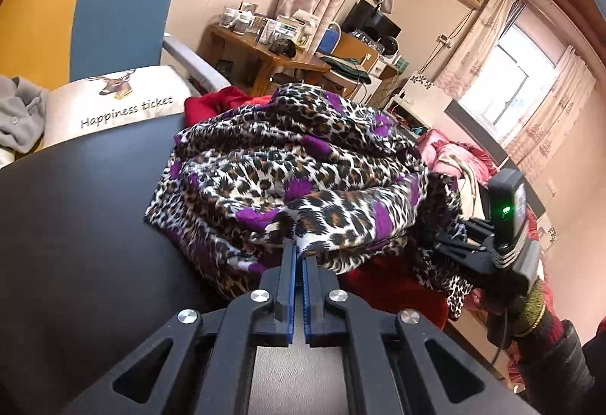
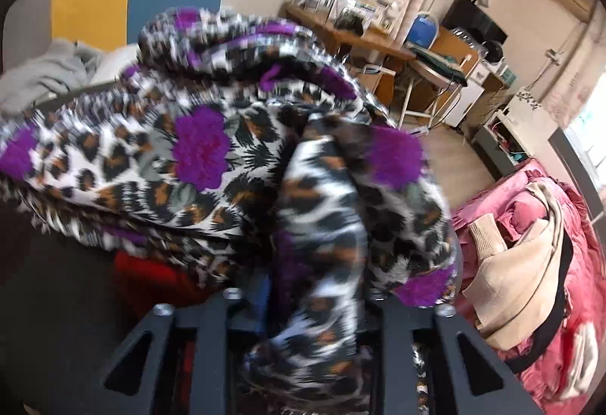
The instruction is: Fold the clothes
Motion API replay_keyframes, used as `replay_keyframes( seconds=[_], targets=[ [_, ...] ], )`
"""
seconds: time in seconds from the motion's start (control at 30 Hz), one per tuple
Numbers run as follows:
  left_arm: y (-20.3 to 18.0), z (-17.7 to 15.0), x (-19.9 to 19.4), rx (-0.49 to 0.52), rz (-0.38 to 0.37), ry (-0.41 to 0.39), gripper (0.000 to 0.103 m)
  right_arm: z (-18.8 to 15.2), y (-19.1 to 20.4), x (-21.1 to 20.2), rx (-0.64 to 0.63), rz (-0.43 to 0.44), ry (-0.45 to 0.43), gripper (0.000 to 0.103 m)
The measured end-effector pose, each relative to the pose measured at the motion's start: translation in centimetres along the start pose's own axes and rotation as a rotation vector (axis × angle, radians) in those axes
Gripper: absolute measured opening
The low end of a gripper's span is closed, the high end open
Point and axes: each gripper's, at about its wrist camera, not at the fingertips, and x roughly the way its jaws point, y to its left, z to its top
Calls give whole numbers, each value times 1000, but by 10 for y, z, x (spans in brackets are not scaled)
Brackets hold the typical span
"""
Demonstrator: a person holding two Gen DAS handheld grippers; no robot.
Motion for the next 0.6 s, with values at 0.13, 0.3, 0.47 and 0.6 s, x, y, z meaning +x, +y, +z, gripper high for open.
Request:
replay_keyframes(
  seconds=[0.13,0.3,0.47,0.6],
  targets=[
    [18,-9,-24,-78,-3,-12,1,-20,12,-56,141,155,-102,13],
    [51,-21,-60,-121,73,-1,2,-56,63,-90,233,495,-80,13],
    [90,-52,-108,-181,130,34,3,-90,142,-77,152,671,87,14],
    [130,-86,-153,-244,168,37,5,-107,124,-52,214,372,228,33]
  ],
)
